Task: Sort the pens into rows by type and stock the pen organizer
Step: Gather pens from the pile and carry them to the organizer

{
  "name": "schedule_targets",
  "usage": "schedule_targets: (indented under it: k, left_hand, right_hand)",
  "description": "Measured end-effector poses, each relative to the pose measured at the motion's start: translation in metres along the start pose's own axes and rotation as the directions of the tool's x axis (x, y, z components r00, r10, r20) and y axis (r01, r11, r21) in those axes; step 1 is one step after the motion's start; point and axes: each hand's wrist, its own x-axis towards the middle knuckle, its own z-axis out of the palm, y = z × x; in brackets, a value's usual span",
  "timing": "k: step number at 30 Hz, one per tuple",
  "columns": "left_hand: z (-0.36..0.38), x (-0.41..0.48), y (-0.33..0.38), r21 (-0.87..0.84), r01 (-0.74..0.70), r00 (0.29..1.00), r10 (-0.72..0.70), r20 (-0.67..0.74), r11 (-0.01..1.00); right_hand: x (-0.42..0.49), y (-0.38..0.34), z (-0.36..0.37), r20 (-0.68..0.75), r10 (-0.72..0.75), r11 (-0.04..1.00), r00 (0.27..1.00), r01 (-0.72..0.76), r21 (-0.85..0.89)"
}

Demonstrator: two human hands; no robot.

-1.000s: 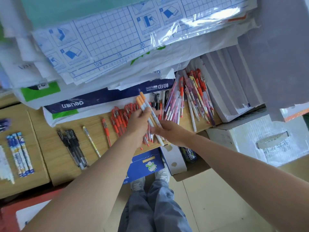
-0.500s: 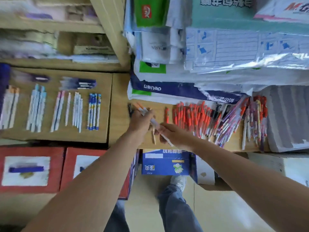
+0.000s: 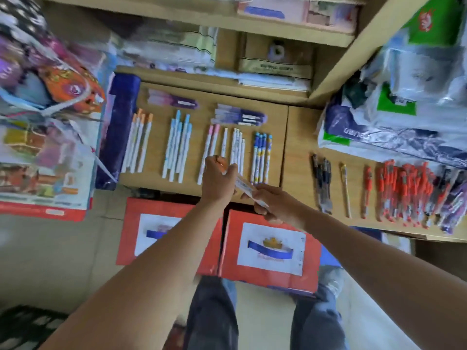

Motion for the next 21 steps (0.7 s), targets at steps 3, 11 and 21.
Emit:
schedule_targets:
  k: [3, 11, 21]
  left_hand:
    - [-0.037, 0.016, -0.007, -0.008, 0.025, 0.999, -0.025, 0.022, 1.000]
    - [-0.091, 0.045, -0.014, -0.063, 0.039, 0.997, -0.035, 0.062, 0.997]
    - [-0.151, 0.070, -0.040, 0.139, -0.144, 0.989, 0.141, 0.036, 0.980]
  right_hand:
    - [0.021, -0.012, 0.036, -0.032, -0.021, 1.000, 0.999, 0.020, -0.023]
    - [0.052, -0.038, 0.075, 0.035, -0.104, 0.907, 0.994, 0.110, -0.407]
    - [0.114, -0.074, 0.119, 0.141, -0.068, 0.723, 0.988, 0.146, -0.675]
